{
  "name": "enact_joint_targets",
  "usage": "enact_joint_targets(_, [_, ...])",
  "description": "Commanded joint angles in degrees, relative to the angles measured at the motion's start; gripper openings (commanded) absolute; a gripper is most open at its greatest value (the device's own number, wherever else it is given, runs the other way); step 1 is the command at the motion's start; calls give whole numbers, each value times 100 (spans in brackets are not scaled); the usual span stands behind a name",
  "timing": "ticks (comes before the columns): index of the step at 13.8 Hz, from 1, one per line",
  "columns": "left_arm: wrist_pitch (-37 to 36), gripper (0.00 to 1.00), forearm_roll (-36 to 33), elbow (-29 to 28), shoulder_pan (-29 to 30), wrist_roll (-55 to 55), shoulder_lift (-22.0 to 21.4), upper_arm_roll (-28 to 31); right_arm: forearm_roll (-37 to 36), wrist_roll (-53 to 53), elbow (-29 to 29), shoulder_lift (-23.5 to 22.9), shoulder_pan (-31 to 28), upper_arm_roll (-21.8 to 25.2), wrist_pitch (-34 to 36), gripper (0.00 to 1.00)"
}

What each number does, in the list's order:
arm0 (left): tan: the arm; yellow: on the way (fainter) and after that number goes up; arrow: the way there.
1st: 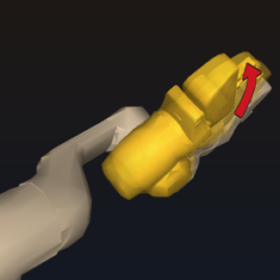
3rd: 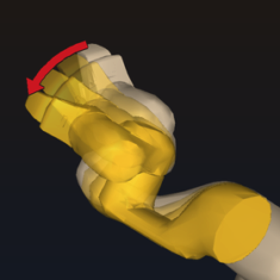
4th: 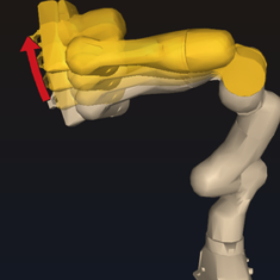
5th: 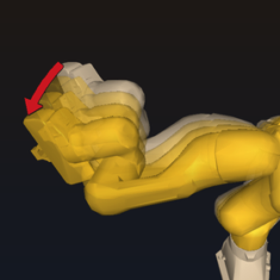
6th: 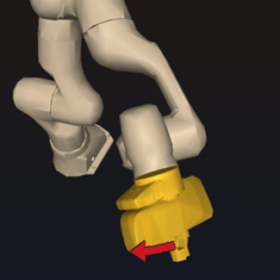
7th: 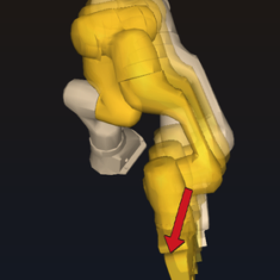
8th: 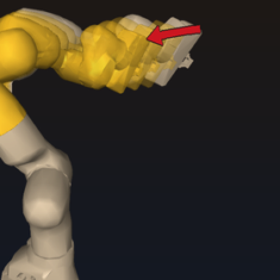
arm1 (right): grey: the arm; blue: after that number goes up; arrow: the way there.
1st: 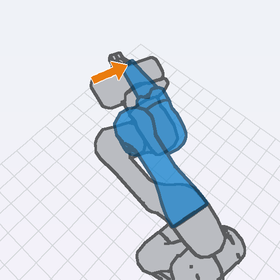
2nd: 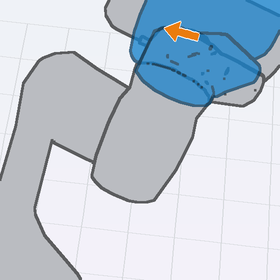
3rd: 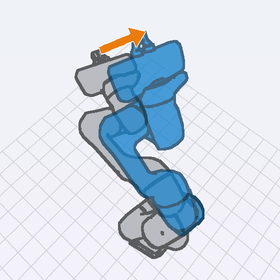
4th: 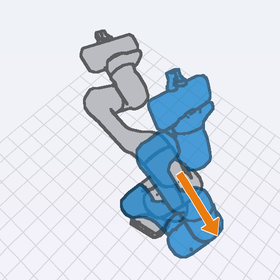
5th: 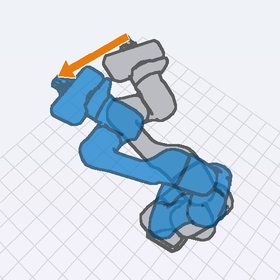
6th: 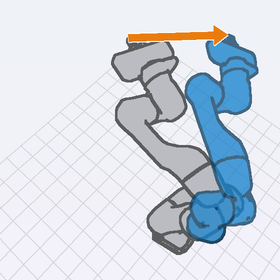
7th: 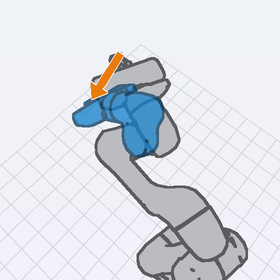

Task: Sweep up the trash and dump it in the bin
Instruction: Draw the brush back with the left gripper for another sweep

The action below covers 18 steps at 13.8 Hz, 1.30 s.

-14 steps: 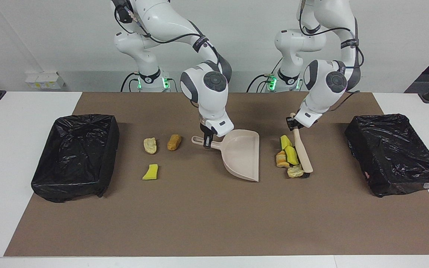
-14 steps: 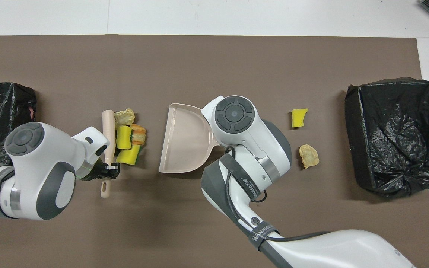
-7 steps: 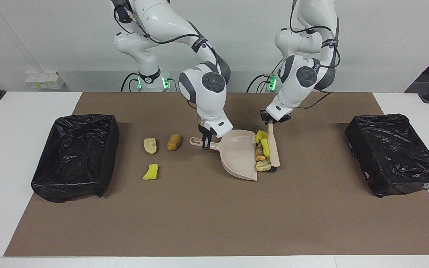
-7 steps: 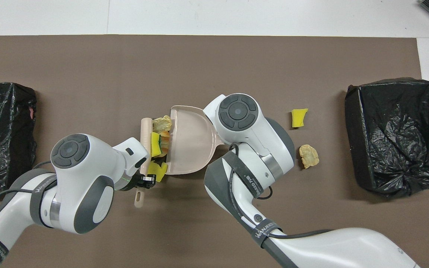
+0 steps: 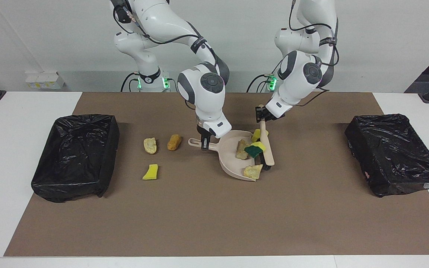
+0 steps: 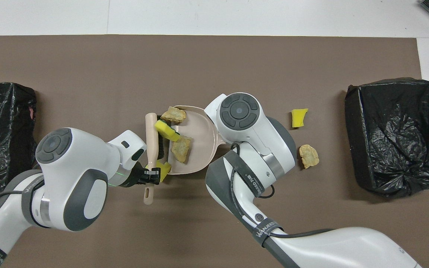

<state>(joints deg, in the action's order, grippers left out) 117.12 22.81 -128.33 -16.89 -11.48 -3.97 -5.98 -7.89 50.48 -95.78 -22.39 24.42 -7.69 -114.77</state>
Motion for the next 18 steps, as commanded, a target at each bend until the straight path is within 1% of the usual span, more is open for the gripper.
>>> enact_joint_targets(1, [-872, 0, 92, 368, 430, 23, -393, 10, -73, 199, -37, 24, -77, -57, -134, 0])
enact_joint_targets(2, [-1206, 0, 83, 561, 537, 14, -420, 18, -73, 199, -37, 24, -77, -57, -160, 0])
enact_joint_targets(3, [-1366, 0, 31, 659, 616, 5, -411, 18, -73, 199, -37, 24, -77, -57, -160, 0])
enact_joint_targets(5, [-1385, 0, -276, 608, 861, 22, -420, 10, -73, 199, -46, 24, -77, -57, -169, 0])
enact_joint_targets(6, [-1342, 0, -277, 581, 1037, 57, -420, 10, -73, 199, -46, 24, -77, -57, -169, 0])
enact_joint_targets(7, [-1167, 0, -277, 581, 1100, 66, -411, 10, -73, 207, -46, 24, -77, -57, -169, 0])
enact_joint_targets(10, [-219, 0, -277, 415, 1302, 93, -289, 1, -125, 286, -55, 33, -68, -57, -160, 0])
enact_joint_targets(13, [537, 0, -251, 370, 1390, 40, 193, 1, -248, 322, -107, 51, -51, -57, -160, 0])
enact_joint_targets(14, [679, 0, -251, 361, 1355, 23, 326, 1, -248, 322, -142, 68, -42, -57, -169, 0])
enact_joint_targets(15, [628, 0, -260, 283, 1320, 31, 327, 1, -257, 330, -151, 77, -51, -57, -169, 0])
enact_joint_targets(18, [462, 0, -260, -34, 1066, 5, 99, -17, -283, 331, -169, 86, -42, -57, -169, 0])
